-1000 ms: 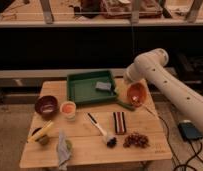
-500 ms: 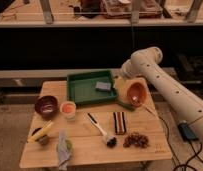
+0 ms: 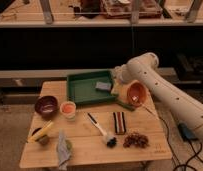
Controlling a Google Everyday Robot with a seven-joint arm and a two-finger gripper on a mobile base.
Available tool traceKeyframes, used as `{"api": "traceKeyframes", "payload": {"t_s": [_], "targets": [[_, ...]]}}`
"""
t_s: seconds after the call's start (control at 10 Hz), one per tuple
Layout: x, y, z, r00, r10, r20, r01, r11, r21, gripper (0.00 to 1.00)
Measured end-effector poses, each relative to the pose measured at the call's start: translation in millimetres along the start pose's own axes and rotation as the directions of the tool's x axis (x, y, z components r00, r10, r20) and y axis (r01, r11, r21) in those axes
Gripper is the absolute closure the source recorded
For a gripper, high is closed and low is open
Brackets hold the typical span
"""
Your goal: Wipe purple bowl with sponge
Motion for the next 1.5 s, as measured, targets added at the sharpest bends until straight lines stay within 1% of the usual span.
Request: {"api": "traceKeyframes", "payload": {"t_s": [0.1, 0.2, 0.4, 0.5, 0.6, 0.8, 0.9, 1.0, 1.1, 1.3, 1.4, 1.5], "targets": [[4.2, 0.2, 7.7, 1.000, -0.028, -0.002, 0.028, 1.000, 0.013, 0.20], [1.7, 2.1, 15.2, 0.999, -0.045, 0.005, 0.045, 0.999, 0.029, 0.20], [0.5, 6.7, 30.2, 0.998, -0.063, 0.010, 0.062, 0.996, 0.070, 0.20], [1.0, 10.6, 41.5, 0.997, -0.073, 0.017, 0.071, 0.993, 0.094, 0.20], [4.5, 14.0, 50.2, 0.996, -0.082, 0.021, 0.080, 0.991, 0.111, 0.20], [11.8, 21.1, 64.3, 0.995, -0.099, 0.034, 0.093, 0.987, 0.130, 0.20], [16.6, 25.3, 74.8, 0.993, -0.107, 0.046, 0.100, 0.986, 0.137, 0.20], [21.3, 27.1, 86.1, 0.993, -0.109, 0.051, 0.101, 0.984, 0.147, 0.20], [20.0, 29.4, 94.3, 0.992, -0.107, 0.063, 0.096, 0.984, 0.152, 0.20], [15.5, 26.1, 120.5, 0.993, -0.093, 0.078, 0.078, 0.981, 0.177, 0.20], [16.9, 25.5, 126.8, 0.992, -0.092, 0.081, 0.076, 0.980, 0.185, 0.20], [17.1, 23.6, 137.5, 0.992, -0.088, 0.086, 0.070, 0.978, 0.199, 0.20]]}}
